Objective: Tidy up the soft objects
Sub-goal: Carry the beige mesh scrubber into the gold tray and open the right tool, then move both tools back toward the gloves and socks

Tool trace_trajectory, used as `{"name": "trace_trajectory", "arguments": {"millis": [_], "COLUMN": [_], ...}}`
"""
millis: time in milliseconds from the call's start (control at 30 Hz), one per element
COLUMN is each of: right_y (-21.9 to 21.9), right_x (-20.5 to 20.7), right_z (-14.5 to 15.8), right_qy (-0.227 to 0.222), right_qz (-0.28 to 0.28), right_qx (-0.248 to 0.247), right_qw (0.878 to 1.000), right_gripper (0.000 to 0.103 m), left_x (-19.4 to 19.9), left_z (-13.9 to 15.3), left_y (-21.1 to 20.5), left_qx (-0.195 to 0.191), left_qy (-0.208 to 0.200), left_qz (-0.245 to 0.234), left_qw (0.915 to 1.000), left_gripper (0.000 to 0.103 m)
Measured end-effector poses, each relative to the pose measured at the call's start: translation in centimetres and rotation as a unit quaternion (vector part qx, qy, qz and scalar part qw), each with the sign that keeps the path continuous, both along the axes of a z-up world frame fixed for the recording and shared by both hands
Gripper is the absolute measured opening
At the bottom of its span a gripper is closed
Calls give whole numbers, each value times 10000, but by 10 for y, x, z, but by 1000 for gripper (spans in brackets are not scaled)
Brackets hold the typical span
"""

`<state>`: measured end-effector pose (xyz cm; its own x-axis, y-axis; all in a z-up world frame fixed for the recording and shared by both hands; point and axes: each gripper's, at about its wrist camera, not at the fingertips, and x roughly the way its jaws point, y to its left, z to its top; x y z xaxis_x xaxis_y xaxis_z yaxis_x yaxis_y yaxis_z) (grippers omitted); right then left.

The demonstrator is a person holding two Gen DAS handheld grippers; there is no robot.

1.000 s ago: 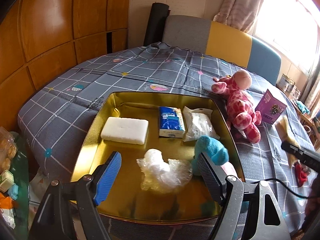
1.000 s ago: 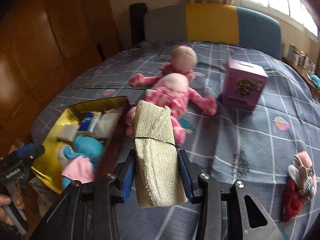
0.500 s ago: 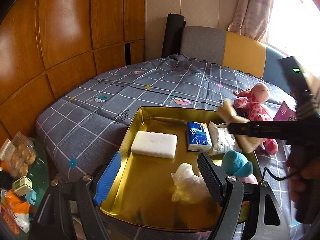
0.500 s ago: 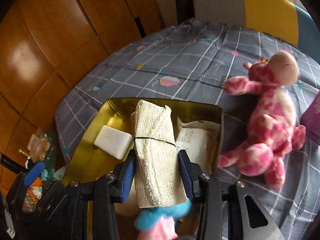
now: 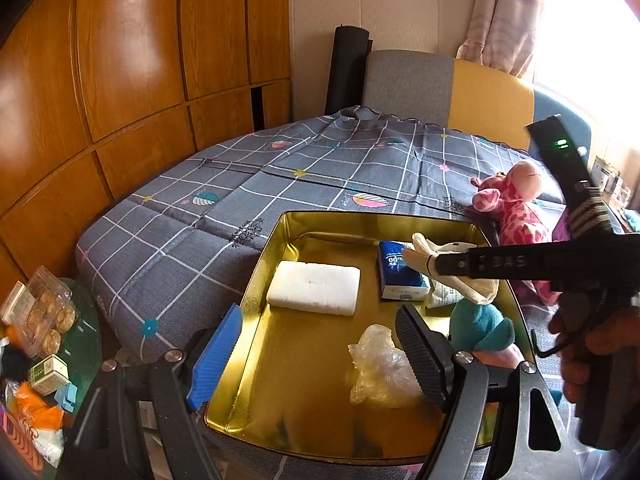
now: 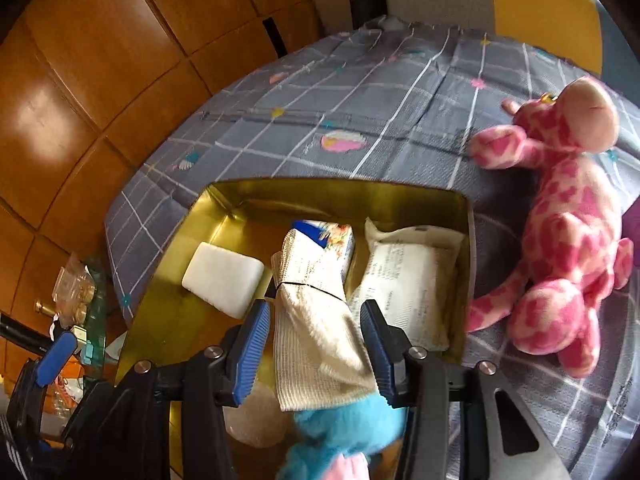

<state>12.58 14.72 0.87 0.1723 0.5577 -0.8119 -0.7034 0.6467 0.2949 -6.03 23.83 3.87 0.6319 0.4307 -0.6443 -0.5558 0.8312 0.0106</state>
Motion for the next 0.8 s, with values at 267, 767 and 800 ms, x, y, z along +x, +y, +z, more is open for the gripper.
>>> {"name": "trace_trajectory", "arguments": {"millis": [267,767,800], "right_y": [-58,-249,-264], "right_x": [-9,-13,-11], "right_z": [36,70,70], "right_qy": [-489,-1126,-1140], "right_qz": [-471,-1961,-2123], "right_qx": [396,387,356], "right_qw": [9969,9733,9699], "right_gripper": [47,47,47], "left_x": [-1,11,15], "left_z": [4,26,29], "left_y": [-6,-39,-44], "left_qx": [9,-24,-25], "left_qy": [-73,-311,-335], "left_qz": [-86,-662,-760], "left_qw": [9999,9973,9965], "left_gripper": [84,86,86]}}
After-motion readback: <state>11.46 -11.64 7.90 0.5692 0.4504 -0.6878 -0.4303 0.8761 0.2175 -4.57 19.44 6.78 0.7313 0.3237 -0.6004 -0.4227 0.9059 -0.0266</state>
